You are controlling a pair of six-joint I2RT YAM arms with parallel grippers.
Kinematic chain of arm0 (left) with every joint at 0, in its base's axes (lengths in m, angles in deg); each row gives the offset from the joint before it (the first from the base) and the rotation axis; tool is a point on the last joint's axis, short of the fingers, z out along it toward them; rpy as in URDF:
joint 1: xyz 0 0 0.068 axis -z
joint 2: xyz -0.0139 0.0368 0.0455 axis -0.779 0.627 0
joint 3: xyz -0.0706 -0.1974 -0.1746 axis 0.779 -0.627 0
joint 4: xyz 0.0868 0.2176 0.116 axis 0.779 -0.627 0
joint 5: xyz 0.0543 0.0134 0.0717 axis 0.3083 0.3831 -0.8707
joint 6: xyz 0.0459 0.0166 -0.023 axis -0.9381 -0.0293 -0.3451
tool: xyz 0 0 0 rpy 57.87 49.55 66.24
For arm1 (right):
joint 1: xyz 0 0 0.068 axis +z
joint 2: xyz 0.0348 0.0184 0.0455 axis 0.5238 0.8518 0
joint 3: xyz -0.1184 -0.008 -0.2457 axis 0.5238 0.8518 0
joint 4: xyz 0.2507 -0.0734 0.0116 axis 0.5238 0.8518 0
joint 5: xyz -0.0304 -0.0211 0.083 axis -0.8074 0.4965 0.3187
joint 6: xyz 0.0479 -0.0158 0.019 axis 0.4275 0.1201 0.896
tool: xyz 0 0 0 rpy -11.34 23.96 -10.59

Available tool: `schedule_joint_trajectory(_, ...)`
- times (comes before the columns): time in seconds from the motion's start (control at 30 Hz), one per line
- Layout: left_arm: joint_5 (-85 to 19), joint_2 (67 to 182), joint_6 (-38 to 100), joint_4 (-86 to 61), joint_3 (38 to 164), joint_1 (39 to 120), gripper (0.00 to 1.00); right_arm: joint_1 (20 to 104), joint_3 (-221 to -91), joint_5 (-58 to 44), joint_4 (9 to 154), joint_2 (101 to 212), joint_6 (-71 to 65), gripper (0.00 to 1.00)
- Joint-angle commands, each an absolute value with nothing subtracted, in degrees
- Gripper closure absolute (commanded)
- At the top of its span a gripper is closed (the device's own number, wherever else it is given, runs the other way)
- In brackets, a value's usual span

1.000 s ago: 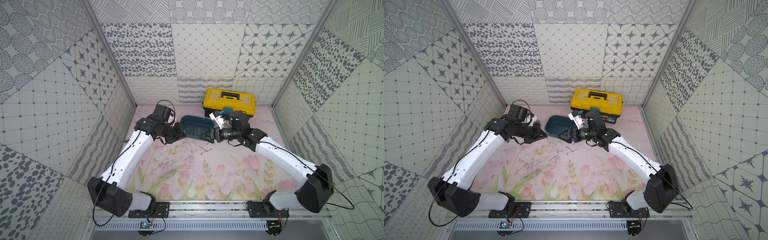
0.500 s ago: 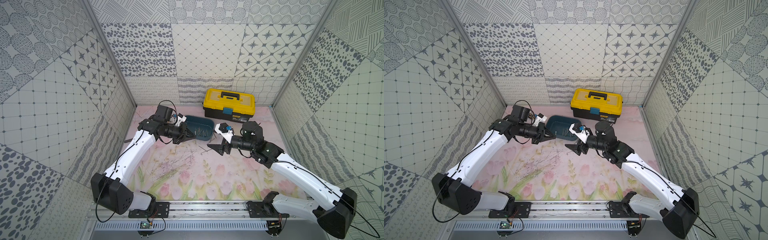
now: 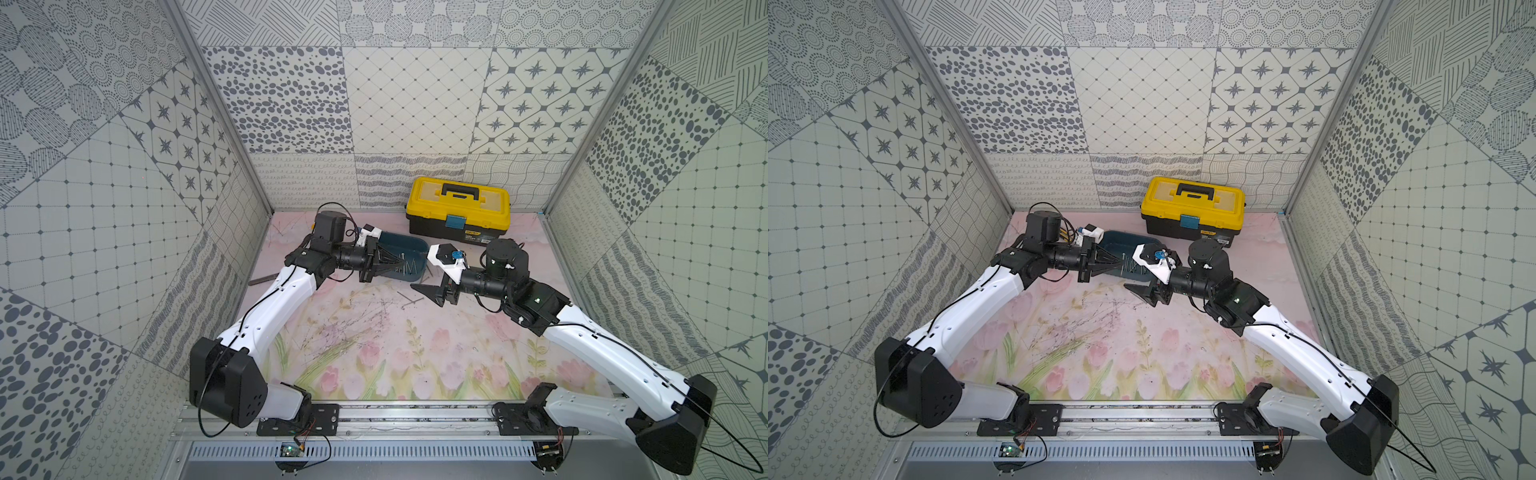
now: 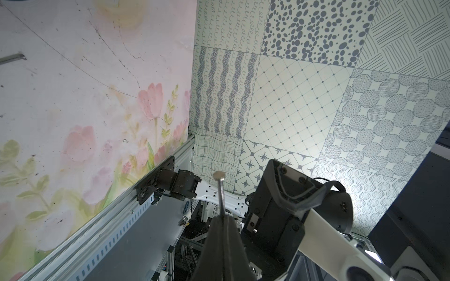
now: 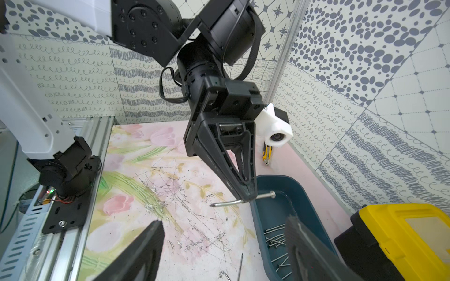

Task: Put the nails on the desktop into the storage box
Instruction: Pick up the nail from the center of the board.

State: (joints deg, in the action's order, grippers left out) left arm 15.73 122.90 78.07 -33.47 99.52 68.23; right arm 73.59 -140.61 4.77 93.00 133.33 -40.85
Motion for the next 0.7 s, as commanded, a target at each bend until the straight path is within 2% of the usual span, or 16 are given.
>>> schedule_joint_trajectory(0.0,22.1,123.0,88.2,-21.3,98.9,67.8,1.0,73.8,-139.8,0.9,90.1,131.6,-47.4,0.17)
schedule_joint_trajectory(0.1,21.9,122.6,89.8,-19.2,98.6,67.7,1.0,73.8,-140.7,-0.2,90.6,131.8,-48.0,0.19)
schedule_joint_trajectory(0.17,21.4,122.7,85.4,-24.3,100.8,67.7,1.0,73.8,-141.1,-0.1,90.6,132.1,-45.5,0.18)
schedule_joint_trajectory(0.27,16.1,123.0,70.9,-41.6,107.8,67.8,1.0,70.5,-143.2,3.4,90.4,133.2,-29.6,0.19)
schedule_joint_trajectory(0.33,11.4,122.7,63.7,-47.5,110.7,68.0,1.0,67.4,-145.0,5.8,89.9,134.4,-13.8,0.29)
schedule_joint_trajectory(0.4,7.9,121.9,58.9,-50.2,110.6,68.3,1.0,63.6,-146.7,14.1,88.4,136.0,-1.0,0.31)
schedule_joint_trajectory(0.53,0.1,118.6,51.6,-50.4,107.1,70.4,1.0,59.8,-149.5,22.7,84.5,140.4,22.9,0.33)
schedule_joint_trajectory(0.67,-3.8,116.0,47.4,-47.3,103.1,73.0,1.0,59.5,-152.0,26.7,81.7,144.3,34.5,0.34)
